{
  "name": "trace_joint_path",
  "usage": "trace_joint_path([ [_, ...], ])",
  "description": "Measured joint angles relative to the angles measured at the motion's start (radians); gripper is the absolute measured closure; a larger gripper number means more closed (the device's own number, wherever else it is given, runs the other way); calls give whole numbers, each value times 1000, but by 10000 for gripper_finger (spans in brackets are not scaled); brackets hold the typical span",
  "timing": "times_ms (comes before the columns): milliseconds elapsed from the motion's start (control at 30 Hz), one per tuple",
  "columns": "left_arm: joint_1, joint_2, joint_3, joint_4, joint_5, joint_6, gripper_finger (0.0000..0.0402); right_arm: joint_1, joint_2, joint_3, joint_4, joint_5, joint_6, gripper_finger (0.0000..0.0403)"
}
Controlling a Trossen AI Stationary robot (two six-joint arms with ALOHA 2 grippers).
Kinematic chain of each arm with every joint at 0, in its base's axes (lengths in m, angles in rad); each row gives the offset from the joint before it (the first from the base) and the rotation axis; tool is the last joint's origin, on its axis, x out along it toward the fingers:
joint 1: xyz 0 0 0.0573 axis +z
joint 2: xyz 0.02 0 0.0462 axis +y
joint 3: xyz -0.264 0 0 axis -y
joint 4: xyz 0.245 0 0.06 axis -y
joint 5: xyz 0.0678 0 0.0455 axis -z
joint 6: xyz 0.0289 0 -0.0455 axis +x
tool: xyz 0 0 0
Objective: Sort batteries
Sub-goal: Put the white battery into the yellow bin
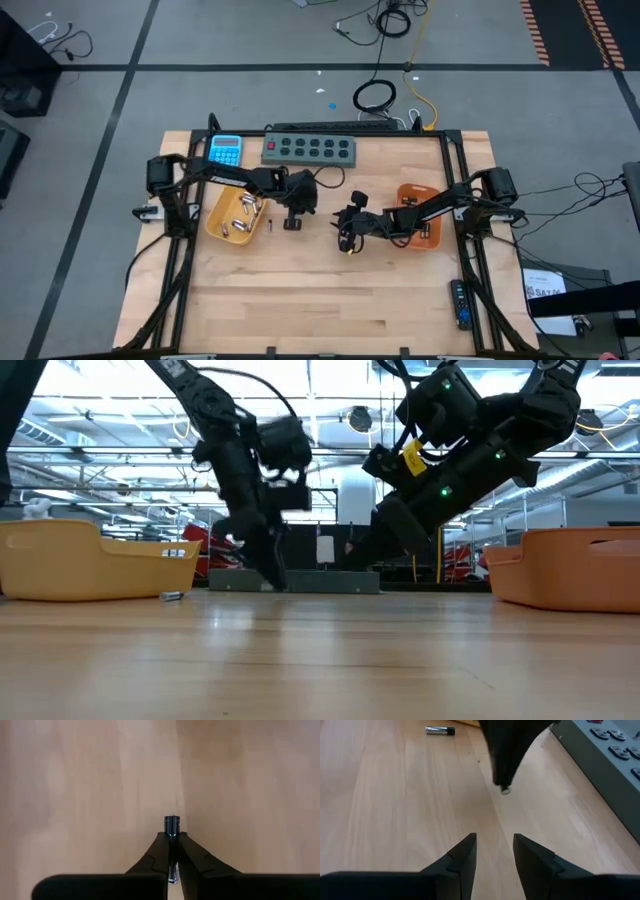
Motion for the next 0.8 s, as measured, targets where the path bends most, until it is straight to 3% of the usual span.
trace_joint_path([
  [267, -7, -106, 3, -80, 4, -85, 382, 0, 0, 0, 19, 0, -21, 282],
  [533, -48, -196, 1, -311, 34, -217, 382, -1, 0, 0, 19, 0, -30, 282],
  [800, -100, -291, -83, -518, 34, -364, 382, 0, 0, 0, 19, -1, -34, 282],
])
